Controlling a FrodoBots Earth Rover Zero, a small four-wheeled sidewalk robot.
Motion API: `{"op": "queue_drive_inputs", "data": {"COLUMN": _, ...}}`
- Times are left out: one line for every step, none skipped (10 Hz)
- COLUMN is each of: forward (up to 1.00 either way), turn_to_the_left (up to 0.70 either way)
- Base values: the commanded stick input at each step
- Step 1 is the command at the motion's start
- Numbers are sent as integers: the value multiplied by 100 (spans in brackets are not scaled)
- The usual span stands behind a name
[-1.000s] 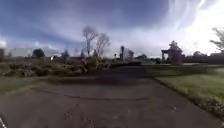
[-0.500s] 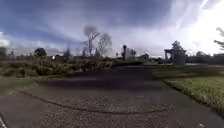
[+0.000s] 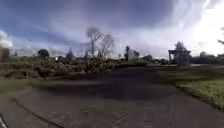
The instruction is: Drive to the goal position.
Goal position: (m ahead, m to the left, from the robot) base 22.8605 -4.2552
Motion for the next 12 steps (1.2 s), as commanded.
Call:
{"op": "queue_drive_inputs", "data": {"forward": 85, "turn_to_the_left": -32}}
{"op": "queue_drive_inputs", "data": {"forward": 85, "turn_to_the_left": -31}}
{"op": "queue_drive_inputs", "data": {"forward": 85, "turn_to_the_left": -29}}
{"op": "queue_drive_inputs", "data": {"forward": 85, "turn_to_the_left": 0}}
{"op": "queue_drive_inputs", "data": {"forward": 85, "turn_to_the_left": 0}}
{"op": "queue_drive_inputs", "data": {"forward": 85, "turn_to_the_left": 0}}
{"op": "queue_drive_inputs", "data": {"forward": 85, "turn_to_the_left": -9}}
{"op": "queue_drive_inputs", "data": {"forward": 85, "turn_to_the_left": -20}}
{"op": "queue_drive_inputs", "data": {"forward": 85, "turn_to_the_left": -31}}
{"op": "queue_drive_inputs", "data": {"forward": 85, "turn_to_the_left": -2}}
{"op": "queue_drive_inputs", "data": {"forward": 85, "turn_to_the_left": -1}}
{"op": "queue_drive_inputs", "data": {"forward": 85, "turn_to_the_left": 0}}
